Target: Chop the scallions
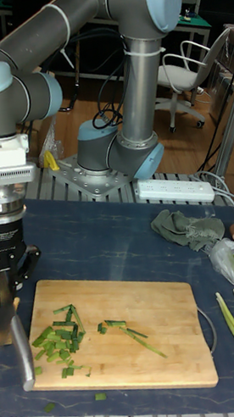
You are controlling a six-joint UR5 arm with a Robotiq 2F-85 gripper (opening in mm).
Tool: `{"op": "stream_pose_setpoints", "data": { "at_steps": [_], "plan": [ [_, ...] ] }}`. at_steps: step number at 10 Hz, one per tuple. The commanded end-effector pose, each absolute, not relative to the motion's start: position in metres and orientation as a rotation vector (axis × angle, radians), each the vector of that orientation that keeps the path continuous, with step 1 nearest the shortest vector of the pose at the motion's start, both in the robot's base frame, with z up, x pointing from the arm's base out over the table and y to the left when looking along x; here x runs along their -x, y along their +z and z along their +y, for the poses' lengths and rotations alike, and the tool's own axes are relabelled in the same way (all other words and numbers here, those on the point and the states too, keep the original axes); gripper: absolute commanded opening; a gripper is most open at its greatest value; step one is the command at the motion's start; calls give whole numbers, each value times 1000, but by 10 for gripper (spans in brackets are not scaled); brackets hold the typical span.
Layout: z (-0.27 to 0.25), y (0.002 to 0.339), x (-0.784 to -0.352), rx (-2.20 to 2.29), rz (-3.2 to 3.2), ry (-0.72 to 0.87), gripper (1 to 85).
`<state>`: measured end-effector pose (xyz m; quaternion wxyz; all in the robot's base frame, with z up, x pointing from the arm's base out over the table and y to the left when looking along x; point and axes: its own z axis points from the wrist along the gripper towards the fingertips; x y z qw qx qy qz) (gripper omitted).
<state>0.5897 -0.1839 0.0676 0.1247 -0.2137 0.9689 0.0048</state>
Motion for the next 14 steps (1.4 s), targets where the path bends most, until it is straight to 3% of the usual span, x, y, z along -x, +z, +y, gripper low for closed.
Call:
{"op": "stream_pose_setpoints", "data": {
  "at_steps": [1,8,14],
  "plan": [
    [-178,69,-588,626,2823,54,333],
    [-205,82,-577,822,2865,-121,407],
    [-164,143,-559,634,3056,-53,403]
  ]
}}
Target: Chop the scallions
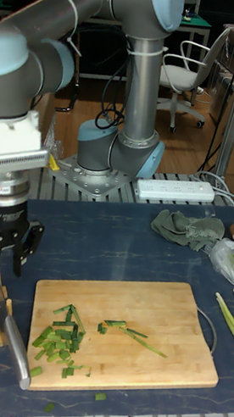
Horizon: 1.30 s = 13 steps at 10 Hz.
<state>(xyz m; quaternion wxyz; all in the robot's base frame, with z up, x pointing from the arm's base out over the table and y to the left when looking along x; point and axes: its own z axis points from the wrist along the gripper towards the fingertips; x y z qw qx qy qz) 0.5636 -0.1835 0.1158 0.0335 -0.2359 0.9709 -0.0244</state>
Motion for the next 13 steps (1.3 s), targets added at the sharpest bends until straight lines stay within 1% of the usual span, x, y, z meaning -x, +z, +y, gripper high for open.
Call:
{"op": "stream_pose_setpoints", "data": {
  "at_steps": [1,2,3,4,5,6,7,8,9,10,11,13],
  "plan": [
    [-152,153,-564,572,3090,-63,383],
    [-137,163,-570,475,3115,-70,327],
    [-124,172,-572,315,3159,-118,77],
    [-101,179,-578,221,3166,-100,13],
    [-87,181,-583,177,3160,-96,13],
    [-76,180,-584,223,3154,-52,143],
    [-72,178,-586,267,3146,-21,300],
    [-71,178,-586,289,3145,-9,380],
    [-67,178,-586,274,3143,10,383],
    [-79,178,-585,189,3161,-72,57],
    [-79,179,-587,172,3149,-75,13],
    [-76,179,-586,151,3151,-36,13]
  ]
}}
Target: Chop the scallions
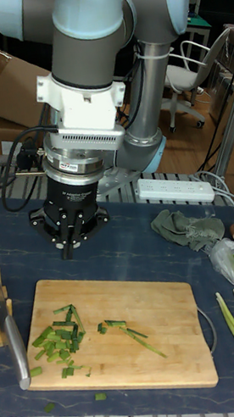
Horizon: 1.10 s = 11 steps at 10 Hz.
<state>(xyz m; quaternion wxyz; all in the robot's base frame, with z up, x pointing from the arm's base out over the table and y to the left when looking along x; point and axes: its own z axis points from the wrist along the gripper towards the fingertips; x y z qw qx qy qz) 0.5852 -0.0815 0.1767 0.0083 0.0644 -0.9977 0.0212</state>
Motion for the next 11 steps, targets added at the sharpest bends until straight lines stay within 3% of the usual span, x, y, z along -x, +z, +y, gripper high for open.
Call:
{"op": "stream_pose_setpoints", "data": {
  "at_steps": [1,2,3,4,6,11],
  "plan": [
    [-68,178,-585,-183,-3122,-20,187],
    [-55,178,-584,-158,-3121,-99,230],
    [-58,177,-583,-93,-3118,-72,90],
    [-60,177,-589,-76,-3142,-50,13],
    [-50,177,-599,-61,-3175,-108,13],
    [-53,174,-602,-91,-3183,-65,13]
  ]
}}
